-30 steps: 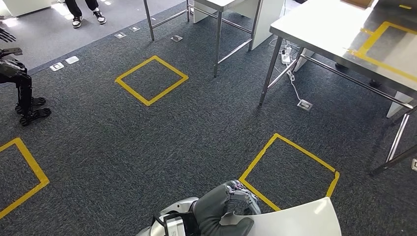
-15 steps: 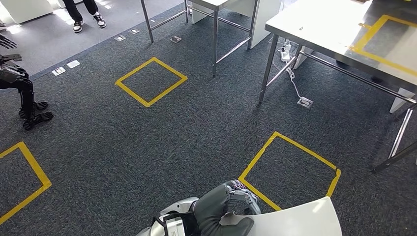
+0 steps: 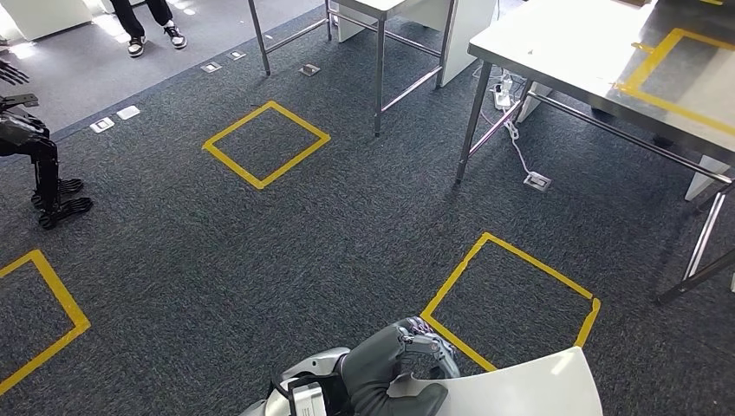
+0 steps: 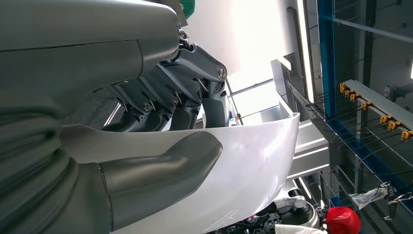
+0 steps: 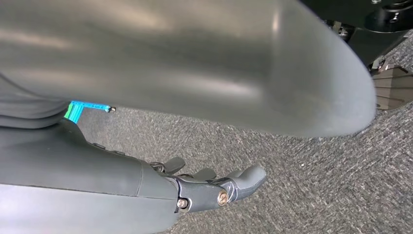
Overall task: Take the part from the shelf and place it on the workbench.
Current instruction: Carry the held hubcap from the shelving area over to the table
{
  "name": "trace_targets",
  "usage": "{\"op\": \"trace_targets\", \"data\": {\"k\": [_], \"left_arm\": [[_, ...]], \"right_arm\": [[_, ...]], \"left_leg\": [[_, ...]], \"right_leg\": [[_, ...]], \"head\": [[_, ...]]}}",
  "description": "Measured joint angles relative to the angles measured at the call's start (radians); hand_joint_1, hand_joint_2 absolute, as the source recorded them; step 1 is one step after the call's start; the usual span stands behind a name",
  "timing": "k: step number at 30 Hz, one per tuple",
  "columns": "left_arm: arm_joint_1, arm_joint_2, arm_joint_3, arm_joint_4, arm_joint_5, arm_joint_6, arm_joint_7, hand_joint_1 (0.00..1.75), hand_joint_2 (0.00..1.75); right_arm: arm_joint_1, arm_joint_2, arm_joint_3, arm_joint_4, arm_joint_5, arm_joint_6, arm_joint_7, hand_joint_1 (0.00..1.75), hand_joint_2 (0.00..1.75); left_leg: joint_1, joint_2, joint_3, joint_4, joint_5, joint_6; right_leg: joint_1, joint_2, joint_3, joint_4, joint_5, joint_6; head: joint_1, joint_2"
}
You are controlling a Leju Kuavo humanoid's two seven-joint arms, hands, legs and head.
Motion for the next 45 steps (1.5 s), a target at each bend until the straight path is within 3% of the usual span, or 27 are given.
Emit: {"op": "trace_targets", "data": {"k": [45], "left_arm": [[0.0, 0.0, 0.0, 0.0, 0.0, 0.0, 0.0, 1.75, 1.75]], "right_arm": [[0.0, 0.0, 0.0, 0.0, 0.0, 0.0, 0.0, 0.0, 0.0]], "left_leg": [[0.0, 0.0, 0.0, 0.0, 0.0, 0.001]], "right_leg": [[0.0, 0.0, 0.0, 0.0, 0.0, 0.0]], "head": [[0.0, 0.0]]}}
